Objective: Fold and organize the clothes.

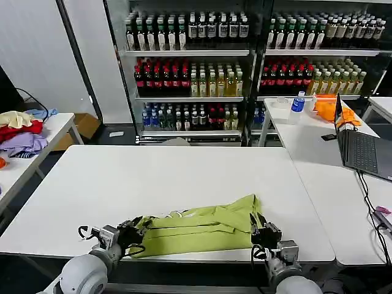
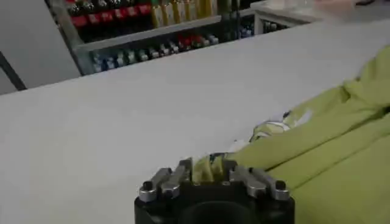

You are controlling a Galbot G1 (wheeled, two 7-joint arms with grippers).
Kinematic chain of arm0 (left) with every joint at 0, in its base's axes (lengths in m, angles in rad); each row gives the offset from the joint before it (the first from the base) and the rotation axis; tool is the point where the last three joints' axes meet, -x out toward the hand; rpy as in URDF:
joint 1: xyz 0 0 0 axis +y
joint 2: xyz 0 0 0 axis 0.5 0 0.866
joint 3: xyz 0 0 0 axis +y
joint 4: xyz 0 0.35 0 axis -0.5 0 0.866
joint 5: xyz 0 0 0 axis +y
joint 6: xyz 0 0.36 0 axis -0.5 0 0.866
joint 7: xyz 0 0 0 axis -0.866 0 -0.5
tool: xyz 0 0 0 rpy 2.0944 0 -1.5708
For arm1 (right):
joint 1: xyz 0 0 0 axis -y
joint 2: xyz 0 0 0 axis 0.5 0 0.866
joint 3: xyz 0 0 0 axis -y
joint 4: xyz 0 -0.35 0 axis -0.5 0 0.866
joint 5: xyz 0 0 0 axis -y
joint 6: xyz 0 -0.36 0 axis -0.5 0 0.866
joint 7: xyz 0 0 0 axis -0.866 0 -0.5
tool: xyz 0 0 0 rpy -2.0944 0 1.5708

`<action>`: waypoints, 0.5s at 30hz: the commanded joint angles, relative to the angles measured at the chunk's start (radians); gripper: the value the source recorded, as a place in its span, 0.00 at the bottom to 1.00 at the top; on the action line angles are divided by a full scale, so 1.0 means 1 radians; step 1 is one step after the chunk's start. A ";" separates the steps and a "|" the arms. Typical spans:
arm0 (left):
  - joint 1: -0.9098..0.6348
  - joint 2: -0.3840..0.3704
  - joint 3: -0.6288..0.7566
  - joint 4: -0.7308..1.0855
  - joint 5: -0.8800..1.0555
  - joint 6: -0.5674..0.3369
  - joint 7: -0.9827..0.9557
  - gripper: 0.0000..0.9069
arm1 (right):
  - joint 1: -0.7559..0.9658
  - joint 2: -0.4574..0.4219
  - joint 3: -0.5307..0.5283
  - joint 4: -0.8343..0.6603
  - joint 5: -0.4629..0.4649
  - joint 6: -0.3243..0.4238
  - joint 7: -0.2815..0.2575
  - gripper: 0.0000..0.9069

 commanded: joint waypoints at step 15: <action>0.213 -0.235 -0.189 -0.100 -0.154 -0.031 -0.237 1.00 | -0.129 0.039 0.019 0.078 -0.054 0.023 0.003 1.00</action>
